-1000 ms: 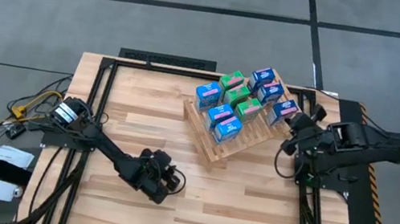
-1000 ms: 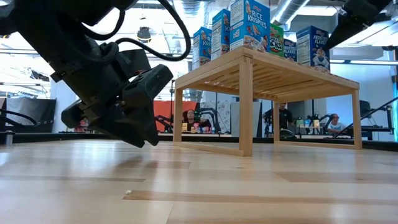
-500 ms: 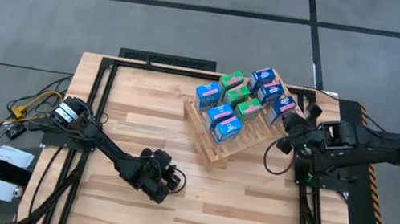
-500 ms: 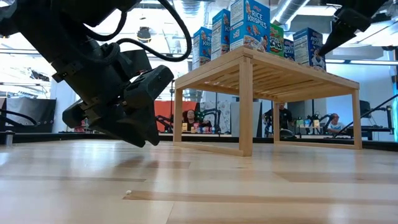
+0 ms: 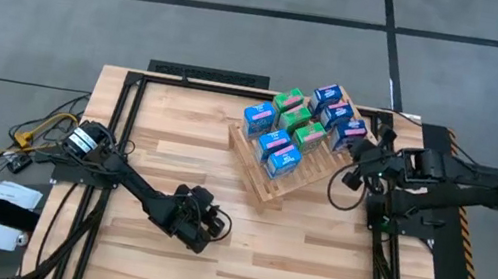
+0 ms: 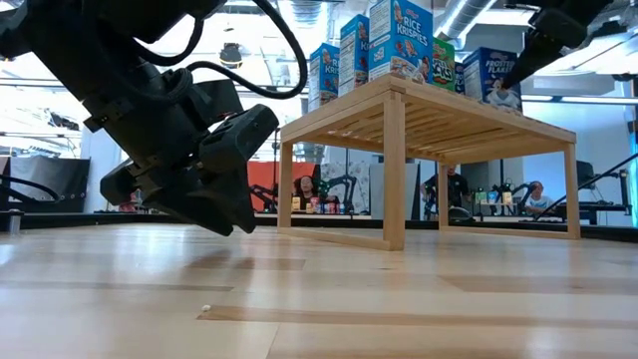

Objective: Stack cereal on shelf
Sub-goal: Put the blue cereal aligned with the other blue cereal boxes on the shelf, then return to Home Position

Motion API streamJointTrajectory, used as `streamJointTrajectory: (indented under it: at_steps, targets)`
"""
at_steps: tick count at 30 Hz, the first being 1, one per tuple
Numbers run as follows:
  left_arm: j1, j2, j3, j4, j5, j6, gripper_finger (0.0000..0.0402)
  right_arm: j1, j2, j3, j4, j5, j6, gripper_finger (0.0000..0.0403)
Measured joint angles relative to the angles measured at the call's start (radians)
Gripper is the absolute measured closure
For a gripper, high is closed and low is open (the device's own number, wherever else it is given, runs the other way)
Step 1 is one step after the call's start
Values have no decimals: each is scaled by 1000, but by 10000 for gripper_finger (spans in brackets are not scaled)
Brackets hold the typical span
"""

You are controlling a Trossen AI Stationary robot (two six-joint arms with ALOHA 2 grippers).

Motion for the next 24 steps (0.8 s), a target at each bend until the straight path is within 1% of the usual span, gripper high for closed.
streamJointTrajectory:
  at_steps: [3, 5, 9, 11, 14, 18, 21, 22, 24]
  targets:
    - [0, 0, 0, 0, 1, 0, 271, 5, -1, 8, 19, -5, -5, 390]
    - [0, 0, 0, 0, 8, -9, 271, 13, 0, 46, 16, -32, -4, 390]
    - [0, 0, 0, 2, 61, -27, 271, 41, 1, 165, 14, -102, -4, 390]
    - [0, 0, 0, 1, 87, -35, 271, 60, 1, 252, 18, -105, -15, 390]
    - [0, -2, 0, 1, 103, -56, 271, 87, 1, 397, 64, -106, -125, 390]
    - [2, -2, 0, 2, 93, -76, 271, 101, 0, 562, 229, -105, -311, 390]
    - [13, -11, 0, 6, 101, -93, 272, 92, -3, 622, 309, -102, -393, 390]
    - [18, -25, -1, 7, 113, -98, 273, 92, -2, 636, 319, -101, -425, 390]
    - [28, -71, -1, 8, 105, -72, 276, 94, -11, 661, 319, -102, -474, 390]
